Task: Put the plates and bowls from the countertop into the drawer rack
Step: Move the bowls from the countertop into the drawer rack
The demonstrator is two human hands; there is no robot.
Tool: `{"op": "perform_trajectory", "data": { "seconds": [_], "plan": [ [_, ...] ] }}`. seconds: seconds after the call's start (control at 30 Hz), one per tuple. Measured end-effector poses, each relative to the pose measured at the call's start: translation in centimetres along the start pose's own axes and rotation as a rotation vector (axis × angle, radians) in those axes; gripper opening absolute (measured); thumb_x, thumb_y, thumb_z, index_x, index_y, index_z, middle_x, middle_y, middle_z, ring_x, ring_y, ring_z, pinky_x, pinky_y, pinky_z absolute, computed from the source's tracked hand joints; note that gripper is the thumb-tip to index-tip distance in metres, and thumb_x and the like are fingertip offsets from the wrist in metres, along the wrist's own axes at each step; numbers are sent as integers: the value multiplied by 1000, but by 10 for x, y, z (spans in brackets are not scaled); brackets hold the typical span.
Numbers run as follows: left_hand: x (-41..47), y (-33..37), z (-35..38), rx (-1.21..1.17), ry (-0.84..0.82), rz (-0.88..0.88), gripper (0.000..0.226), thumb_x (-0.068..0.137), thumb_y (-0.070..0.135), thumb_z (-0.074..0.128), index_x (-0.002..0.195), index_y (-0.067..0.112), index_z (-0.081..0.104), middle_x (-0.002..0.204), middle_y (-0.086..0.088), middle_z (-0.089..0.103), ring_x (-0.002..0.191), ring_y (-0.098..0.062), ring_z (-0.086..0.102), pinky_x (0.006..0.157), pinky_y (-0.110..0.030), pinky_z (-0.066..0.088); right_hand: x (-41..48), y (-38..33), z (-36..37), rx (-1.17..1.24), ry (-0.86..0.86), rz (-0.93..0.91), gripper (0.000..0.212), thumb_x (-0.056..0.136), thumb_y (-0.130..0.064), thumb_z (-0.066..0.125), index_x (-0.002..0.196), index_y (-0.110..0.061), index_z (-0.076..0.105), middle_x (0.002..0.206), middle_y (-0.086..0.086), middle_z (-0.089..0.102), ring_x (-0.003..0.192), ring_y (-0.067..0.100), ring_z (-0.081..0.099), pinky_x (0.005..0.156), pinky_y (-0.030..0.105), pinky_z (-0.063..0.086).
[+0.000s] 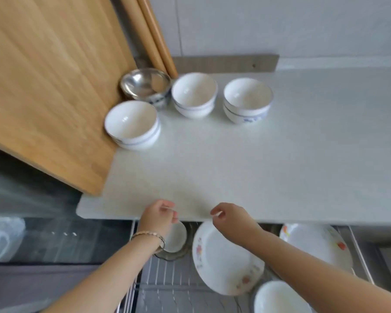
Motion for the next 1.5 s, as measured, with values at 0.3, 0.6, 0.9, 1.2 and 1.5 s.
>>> {"op": "perform_trajectory", "data": {
  "seconds": [0.3,0.6,0.9,1.2,1.5],
  "plan": [
    [108,48,-113,-43,113,-3,37,93,3,44,130,-1,46,92,-12,57,72,-25,57,57,-26,45,140,-172,17,533,77,52,58,89,-38,53,132,-4,36,92,13,59,64,28,62,73,39,58],
    [115,24,-110,-213,-15,-113,22,93,7,43,112,11,52,90,-10,53,64,-23,57,66,-33,45,177,-196,27,889,121,154,40,87,-7,39,127,-9,42,103,12,53,58,27,60,84,42,58],
    [31,41,-99,-303,-132,5,23,94,45,39,112,31,39,114,-4,54,55,-19,67,58,-34,56,64,-98,17,714,40,106,30,84,3,41,109,-10,48,86,7,58,67,26,65,67,38,62],
    [-74,-67,-32,223,-390,-84,41,87,-2,44,114,29,43,89,8,58,73,-7,58,45,-17,54,-71,30,53,328,-155,38,51,74,-12,55,116,-41,48,82,5,71,69,2,66,69,17,55],
    [-62,-207,13,353,-283,-460,54,87,-9,39,135,15,44,121,-15,55,106,-37,55,81,-50,56,-57,123,183,327,-292,300,66,80,-3,40,139,-30,35,125,6,58,108,28,56,73,26,46]
  ]
}}
Point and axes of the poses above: each hand's wrist, its own x-axis towards the middle knuckle, its own z-axis out of the palm, y = z × x, the point moved 5 cm from there along x, towards the middle knuckle
